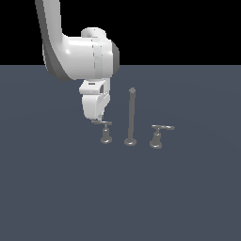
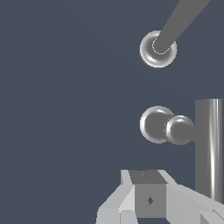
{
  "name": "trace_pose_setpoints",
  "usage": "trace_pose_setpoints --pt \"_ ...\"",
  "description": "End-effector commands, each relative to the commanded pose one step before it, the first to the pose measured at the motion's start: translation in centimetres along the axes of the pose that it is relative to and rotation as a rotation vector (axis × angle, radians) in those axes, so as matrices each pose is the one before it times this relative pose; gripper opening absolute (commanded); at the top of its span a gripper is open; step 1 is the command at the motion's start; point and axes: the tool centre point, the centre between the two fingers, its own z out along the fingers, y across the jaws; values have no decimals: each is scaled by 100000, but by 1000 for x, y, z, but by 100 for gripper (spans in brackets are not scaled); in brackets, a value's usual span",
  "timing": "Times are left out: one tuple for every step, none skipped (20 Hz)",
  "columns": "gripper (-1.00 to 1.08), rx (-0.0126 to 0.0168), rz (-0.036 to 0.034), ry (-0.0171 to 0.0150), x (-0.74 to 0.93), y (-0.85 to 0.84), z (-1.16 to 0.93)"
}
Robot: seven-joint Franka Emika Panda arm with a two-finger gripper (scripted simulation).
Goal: Turn on the faucet by rotating a designated handle.
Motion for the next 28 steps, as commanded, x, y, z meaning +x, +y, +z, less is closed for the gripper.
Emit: trace_pose_setpoints --pt "-100 24 1122 -61 70 -241 215" --pt "-100 -3 69 -4 3 -14 16" --pt "-100 0 0 0 0 0 0" --pt "-100 0 0 0 0 0 0" --pt "-100 0 0 0 0 0 0" --pt "-100 -28 -62 11 20 23 -5" --pt "-100 0 0 0 -218 350 -1" --pt "-100 0 0 0 -220 353 -1" --pt "-100 0 0 0 -222 356 -1" --pt "-100 2 37 -58 -198 352 -13" --pt "-100 0 0 0 -226 361 -1" --pt "-100 0 0 0 -229 364 -1" --pt "-100 0 0 0 -231 367 0" --pt "-100 6 41 -55 -206 362 -15" --pt "-100 0 0 0 -238 372 -1" --pt "-100 0 0 0 0 0 0" --pt "-100 777 861 -134 654 -880 0" --pt "-100 -66 -71 10 12 338 7" --pt "-100 0 0 0 53 331 -32" --pt "-100 -94 -101 14 -4 345 22" --pt "-100 -66 -71 10 13 343 6" --pt "-100 0 0 0 53 337 -32" --pt "-100 -93 -101 14 -3 350 21" --pt "-100 -66 -71 9 14 348 5" --pt "-100 0 0 0 53 342 -33" --pt "-100 -93 -101 13 -2 355 20" --pt "-100 -66 -72 9 14 354 4" --pt "-100 -47 -51 6 26 353 -7"
